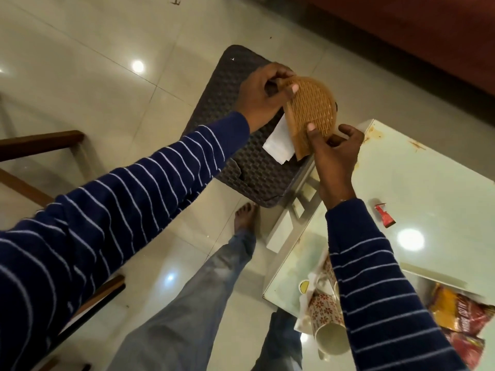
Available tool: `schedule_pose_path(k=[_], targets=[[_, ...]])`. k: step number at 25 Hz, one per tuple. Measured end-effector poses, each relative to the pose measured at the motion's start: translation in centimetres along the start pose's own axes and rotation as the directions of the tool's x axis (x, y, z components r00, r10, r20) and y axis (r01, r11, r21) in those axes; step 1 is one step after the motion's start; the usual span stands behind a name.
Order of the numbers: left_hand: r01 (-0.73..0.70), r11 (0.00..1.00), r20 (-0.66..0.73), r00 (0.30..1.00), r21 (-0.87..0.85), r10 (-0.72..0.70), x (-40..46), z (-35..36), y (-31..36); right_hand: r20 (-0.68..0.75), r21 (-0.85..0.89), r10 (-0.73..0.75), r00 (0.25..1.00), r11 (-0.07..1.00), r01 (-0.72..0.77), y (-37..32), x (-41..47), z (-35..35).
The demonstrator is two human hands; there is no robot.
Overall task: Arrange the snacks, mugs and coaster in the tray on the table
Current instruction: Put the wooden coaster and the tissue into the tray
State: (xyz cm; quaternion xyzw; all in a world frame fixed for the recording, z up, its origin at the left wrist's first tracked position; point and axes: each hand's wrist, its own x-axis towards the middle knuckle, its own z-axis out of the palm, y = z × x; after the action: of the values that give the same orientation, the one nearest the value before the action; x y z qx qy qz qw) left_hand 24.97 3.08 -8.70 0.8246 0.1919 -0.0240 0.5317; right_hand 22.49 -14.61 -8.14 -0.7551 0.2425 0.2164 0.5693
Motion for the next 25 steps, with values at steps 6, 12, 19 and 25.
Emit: schedule_pose_path(k=[6,12,19,25], targets=[[-0.130,0.992,0.007,0.992,-0.009,0.130,-1.9,0.7,2.9,0.093,0.012,-0.083,0.992,0.997,0.082,-1.0,-3.1,-3.8],[-0.241,0.963,0.307,0.913,-0.122,0.268,-6.1,7.3,8.4,-0.094,-0.019,-0.106,0.990,0.994,0.105,1.5,-7.5,-14.5],[-0.288,0.956,0.766,0.604,-0.047,0.220,-13.7,18.1,11.6,-0.282,-0.064,-0.073,0.957,0.996,0.058,10.6,-15.4,-27.1],[-0.558,0.820,0.959,0.282,0.129,0.041,-19.1,23.7,9.9,-0.352,-0.107,0.060,0.934,0.989,-0.104,19.7,-20.5,-29.9]])
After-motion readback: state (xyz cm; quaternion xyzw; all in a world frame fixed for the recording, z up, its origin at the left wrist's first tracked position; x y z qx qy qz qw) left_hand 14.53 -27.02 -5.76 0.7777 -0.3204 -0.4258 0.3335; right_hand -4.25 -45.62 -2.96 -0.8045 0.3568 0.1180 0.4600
